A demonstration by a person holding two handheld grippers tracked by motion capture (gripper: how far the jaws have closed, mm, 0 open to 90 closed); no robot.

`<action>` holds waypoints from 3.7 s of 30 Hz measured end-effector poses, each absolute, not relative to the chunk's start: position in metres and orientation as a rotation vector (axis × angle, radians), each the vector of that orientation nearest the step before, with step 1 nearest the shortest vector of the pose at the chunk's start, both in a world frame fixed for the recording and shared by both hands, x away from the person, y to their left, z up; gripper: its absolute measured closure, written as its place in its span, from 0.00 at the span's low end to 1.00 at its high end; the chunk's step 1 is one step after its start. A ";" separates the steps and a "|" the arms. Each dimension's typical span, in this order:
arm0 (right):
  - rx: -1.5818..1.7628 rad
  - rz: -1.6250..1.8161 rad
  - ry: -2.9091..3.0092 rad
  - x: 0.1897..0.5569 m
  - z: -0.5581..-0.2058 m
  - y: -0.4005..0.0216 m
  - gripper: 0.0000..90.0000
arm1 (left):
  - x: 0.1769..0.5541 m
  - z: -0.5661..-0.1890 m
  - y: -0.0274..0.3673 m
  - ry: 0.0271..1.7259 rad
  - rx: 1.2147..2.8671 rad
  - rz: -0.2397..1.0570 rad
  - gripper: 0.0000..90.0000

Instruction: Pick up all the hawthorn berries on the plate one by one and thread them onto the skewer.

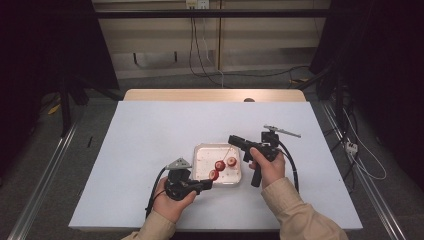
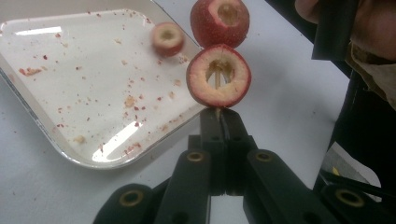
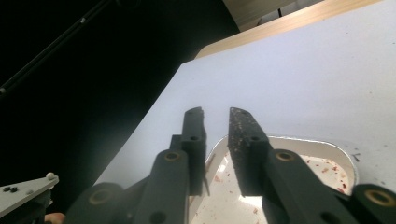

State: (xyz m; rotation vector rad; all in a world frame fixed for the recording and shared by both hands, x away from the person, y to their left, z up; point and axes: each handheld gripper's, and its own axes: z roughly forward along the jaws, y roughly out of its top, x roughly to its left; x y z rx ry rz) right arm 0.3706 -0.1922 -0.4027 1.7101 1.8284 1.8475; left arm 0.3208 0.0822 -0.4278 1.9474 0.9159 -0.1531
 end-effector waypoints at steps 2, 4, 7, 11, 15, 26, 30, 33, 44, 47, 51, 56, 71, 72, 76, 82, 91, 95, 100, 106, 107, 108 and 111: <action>1.694 1.826 1.829 0.370 -0.403 -0.193 0.85 | 0.323 -0.428 0.085 0.925 1.948 -0.159 1.00; 1.676 1.792 1.849 0.371 -0.404 -0.194 0.83 | 0.325 -0.428 0.089 0.945 1.943 -0.159 1.00; 1.656 1.718 1.894 0.371 -0.409 -0.199 0.78 | 0.328 -0.428 0.096 0.974 1.930 -0.142 1.00; 1.605 1.541 1.994 0.370 -0.426 -0.203 0.76 | 0.330 -0.427 0.101 0.988 1.921 -0.127 1.00; 1.553 1.435 2.105 0.368 -0.443 -0.202 0.77 | 0.331 -0.428 0.101 0.981 1.936 -0.134 1.00; 1.499 1.361 2.205 0.368 -0.461 -0.185 0.72 | 0.331 -0.429 0.100 0.982 1.940 -0.144 1.00; 1.495 1.361 2.236 0.366 -0.465 -0.177 0.68 | 0.331 -0.429 0.101 0.984 1.939 -0.143 1.00; 1.480 1.364 2.250 0.364 -0.467 -0.174 0.80 | 0.331 -0.428 0.100 0.984 1.938 -0.145 1.00; 1.779 1.828 1.901 0.374 -0.433 -0.217 0.81 | 0.329 -0.433 0.093 0.953 2.002 -0.201 1.00; 1.780 1.903 1.861 0.374 -0.423 -0.225 0.81 | 0.328 -0.433 0.089 0.925 2.014 -0.211 1.00; 1.783 1.975 1.887 0.373 -0.421 -0.222 0.81 | 0.326 -0.432 0.084 0.908 2.015 -0.216 1.00; 1.788 1.993 1.908 0.373 -0.423 -0.217 0.81 | 0.326 -0.432 0.085 0.911 2.010 -0.205 1.00; 1.845 2.046 1.870 0.375 -0.423 -0.217 0.79 | 0.319 -0.425 0.077 0.828 2.026 -0.192 1.00; 1.843 2.042 1.868 0.375 -0.423 -0.217 0.80 | 0.319 -0.425 0.078 0.838 2.013 -0.181 1.00; 1.858 2.055 1.860 0.375 -0.422 -0.215 0.80 | 0.320 -0.426 0.081 0.859 1.987 -0.178 1.00; 1.839 2.038 1.882 0.373 -0.423 -0.204 0.81 | 0.319 -0.426 0.080 0.884 1.965 -0.156 1.00; 1.826 2.045 1.850 0.369 -0.423 -0.191 0.81 | 0.316 -0.426 0.079 0.918 1.906 -0.103 1.00; 1.787 2.034 1.937 0.363 -0.425 -0.174 0.81 | 0.318 -0.426 0.081 0.944 1.900 -0.094 1.00; 1.781 2.028 1.928 0.364 -0.428 -0.167 0.78 | 0.319 -0.425 0.084 0.952 1.893 -0.089 1.00; 1.712 1.942 1.937 0.367 -0.428 -0.176 0.48 | 0.323 -0.429 0.088 0.977 1.910 -0.084 1.00; 1.696 1.916 1.936 0.367 -0.427 -0.178 0.45 | 0.324 -0.430 0.089 0.977 1.913 -0.084 1.00; 1.693 1.894 1.936 0.367 -0.427 -0.180 0.41 | 0.325 -0.430 0.090 0.983 1.914 -0.078 1.00; 1.679 1.884 1.923 0.366 -0.427 -0.186 0.36 | 0.328 -0.431 0.090 0.998 1.923 -0.058 1.00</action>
